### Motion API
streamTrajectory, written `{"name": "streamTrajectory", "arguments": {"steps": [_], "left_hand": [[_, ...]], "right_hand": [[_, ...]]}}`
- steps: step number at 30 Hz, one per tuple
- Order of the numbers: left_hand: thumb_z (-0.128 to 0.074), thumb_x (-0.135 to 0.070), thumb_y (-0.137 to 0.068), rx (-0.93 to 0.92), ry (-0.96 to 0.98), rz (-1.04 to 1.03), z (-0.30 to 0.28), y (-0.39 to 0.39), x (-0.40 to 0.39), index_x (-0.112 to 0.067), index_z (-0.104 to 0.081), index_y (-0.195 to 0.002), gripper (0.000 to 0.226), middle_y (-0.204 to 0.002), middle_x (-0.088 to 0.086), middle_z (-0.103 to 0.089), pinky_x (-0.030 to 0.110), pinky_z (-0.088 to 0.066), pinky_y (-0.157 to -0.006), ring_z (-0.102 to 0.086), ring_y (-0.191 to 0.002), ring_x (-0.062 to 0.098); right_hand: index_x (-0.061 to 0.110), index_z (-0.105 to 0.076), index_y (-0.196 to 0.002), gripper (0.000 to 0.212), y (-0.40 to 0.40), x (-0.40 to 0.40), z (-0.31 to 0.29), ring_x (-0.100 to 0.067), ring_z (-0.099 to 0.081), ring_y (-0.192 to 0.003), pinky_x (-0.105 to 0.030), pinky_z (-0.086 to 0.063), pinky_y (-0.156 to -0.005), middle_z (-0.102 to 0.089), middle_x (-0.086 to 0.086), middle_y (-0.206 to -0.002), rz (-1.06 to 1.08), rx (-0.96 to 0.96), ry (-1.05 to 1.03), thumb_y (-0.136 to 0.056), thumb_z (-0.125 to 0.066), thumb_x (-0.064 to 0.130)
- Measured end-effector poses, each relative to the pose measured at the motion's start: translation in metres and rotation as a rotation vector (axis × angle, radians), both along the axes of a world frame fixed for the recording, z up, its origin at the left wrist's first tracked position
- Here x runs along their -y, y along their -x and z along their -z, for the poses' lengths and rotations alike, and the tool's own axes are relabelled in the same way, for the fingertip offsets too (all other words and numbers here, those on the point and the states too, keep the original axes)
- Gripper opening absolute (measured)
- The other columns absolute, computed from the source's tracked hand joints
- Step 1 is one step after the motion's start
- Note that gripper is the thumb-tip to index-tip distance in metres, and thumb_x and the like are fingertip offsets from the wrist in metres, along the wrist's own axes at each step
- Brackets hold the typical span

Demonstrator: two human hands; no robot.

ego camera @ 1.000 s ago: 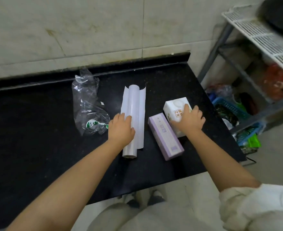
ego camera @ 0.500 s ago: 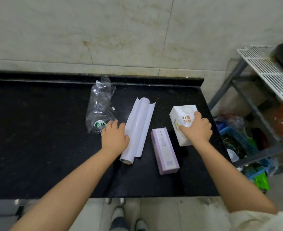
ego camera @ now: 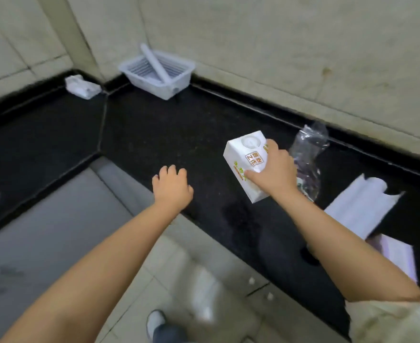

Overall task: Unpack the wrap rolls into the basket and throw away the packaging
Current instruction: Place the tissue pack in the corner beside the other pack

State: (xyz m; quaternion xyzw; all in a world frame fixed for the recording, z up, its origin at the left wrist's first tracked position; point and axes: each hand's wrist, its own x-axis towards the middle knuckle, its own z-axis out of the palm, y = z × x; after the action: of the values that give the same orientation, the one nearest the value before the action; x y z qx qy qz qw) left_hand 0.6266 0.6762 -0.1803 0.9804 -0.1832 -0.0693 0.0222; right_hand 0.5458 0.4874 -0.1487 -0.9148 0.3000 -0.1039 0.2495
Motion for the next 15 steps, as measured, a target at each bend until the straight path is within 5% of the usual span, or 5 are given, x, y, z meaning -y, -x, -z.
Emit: {"name": "streamTrajectory", "arguments": {"steps": [7,15], "left_hand": [[-0.045,-0.027,-0.09,-0.027,-0.095,-0.192,-0.012,-0.089,-0.174,-0.007,-0.048,-0.125,0.041,-0.133,0.014,-0.049,0.04,-0.034,-0.103,-0.037,-0.129,0.03],[-0.046,-0.029,-0.09,-0.009,-0.152,-0.271,-0.025,-0.18,-0.319,-0.009,-0.051,-0.122,0.038,-0.131,0.011,-0.052,0.04,-0.037,-0.101,-0.04,-0.127,0.029]], "right_hand": [[0.015,-0.039,-0.122,0.066,-0.127,-0.148,0.02,-0.035,-0.05,-0.106,-0.042,-0.043,-0.087,-0.054,-0.016,-0.114,-0.298,-0.189,0.171,-0.069,-0.069,0.039],[0.018,-0.038,-0.126,0.071,-0.237,-0.251,0.001,-0.033,-0.049,-0.107,-0.043,-0.043,-0.086,-0.053,-0.014,-0.116,-0.434,-0.148,0.25,-0.066,-0.07,0.042]]}}
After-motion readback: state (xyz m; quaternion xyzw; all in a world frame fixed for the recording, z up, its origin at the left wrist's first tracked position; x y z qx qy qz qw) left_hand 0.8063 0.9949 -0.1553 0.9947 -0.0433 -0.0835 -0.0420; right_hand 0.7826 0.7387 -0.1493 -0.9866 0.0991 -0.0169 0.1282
